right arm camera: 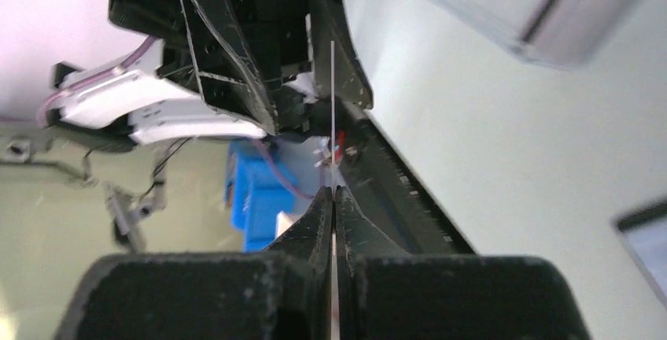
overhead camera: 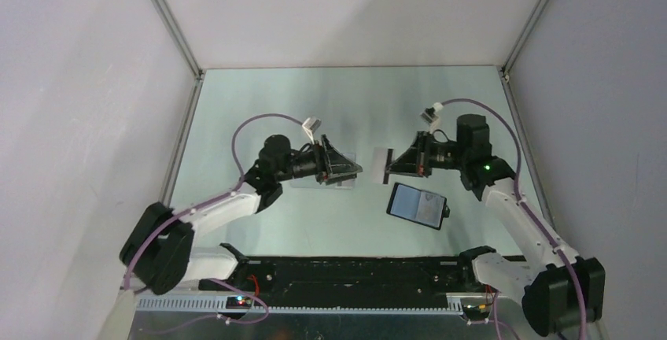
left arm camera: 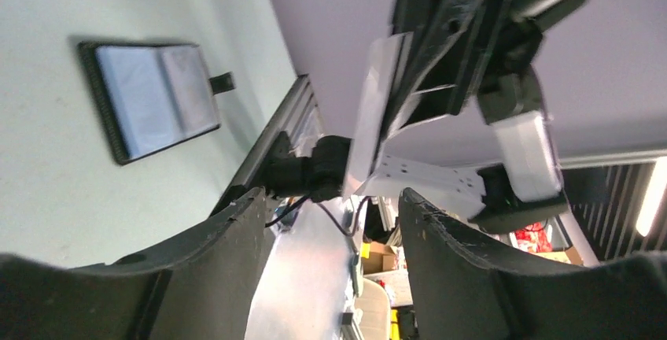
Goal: Put the credit cards into the card holder
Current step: Pick up the credit card from the storage box, then insert the credit card into the card holder.
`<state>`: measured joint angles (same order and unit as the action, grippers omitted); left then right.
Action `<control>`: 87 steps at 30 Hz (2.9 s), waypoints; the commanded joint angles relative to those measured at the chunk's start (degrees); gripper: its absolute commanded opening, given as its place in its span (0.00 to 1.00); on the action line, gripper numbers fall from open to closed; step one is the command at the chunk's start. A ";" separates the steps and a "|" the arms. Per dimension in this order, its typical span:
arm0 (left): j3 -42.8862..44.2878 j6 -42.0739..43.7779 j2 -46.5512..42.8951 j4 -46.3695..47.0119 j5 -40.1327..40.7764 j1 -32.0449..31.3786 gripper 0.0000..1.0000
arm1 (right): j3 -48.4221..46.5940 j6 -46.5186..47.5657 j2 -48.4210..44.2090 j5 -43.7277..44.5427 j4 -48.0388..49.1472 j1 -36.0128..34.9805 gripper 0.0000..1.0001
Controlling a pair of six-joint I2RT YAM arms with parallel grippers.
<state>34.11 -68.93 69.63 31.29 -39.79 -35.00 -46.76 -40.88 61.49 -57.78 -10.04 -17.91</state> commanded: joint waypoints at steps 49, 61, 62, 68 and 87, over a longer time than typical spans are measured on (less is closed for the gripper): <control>31.46 25.90 41.38 -37.07 31.38 -17.19 0.30 | 18.08 12.50 -2.32 31.81 -18.43 20.88 0.00; 31.98 25.95 42.26 -37.04 30.82 -17.16 0.29 | 18.06 13.16 0.74 28.98 -16.99 20.37 0.00; 31.98 25.95 42.21 -37.03 30.82 -17.13 0.29 | 18.13 13.18 0.78 28.52 -16.51 20.24 0.00; 31.69 25.49 42.18 -37.29 31.77 -16.97 0.26 | 19.32 13.09 1.81 22.80 -13.47 19.02 0.00; 27.96 23.13 39.59 -38.06 34.64 -15.75 0.23 | 19.23 12.19 12.04 20.30 -6.96 10.09 0.00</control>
<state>63.96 -45.47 110.43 -4.25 -8.84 -51.33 -27.07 -28.71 71.16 -36.05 -18.81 -6.37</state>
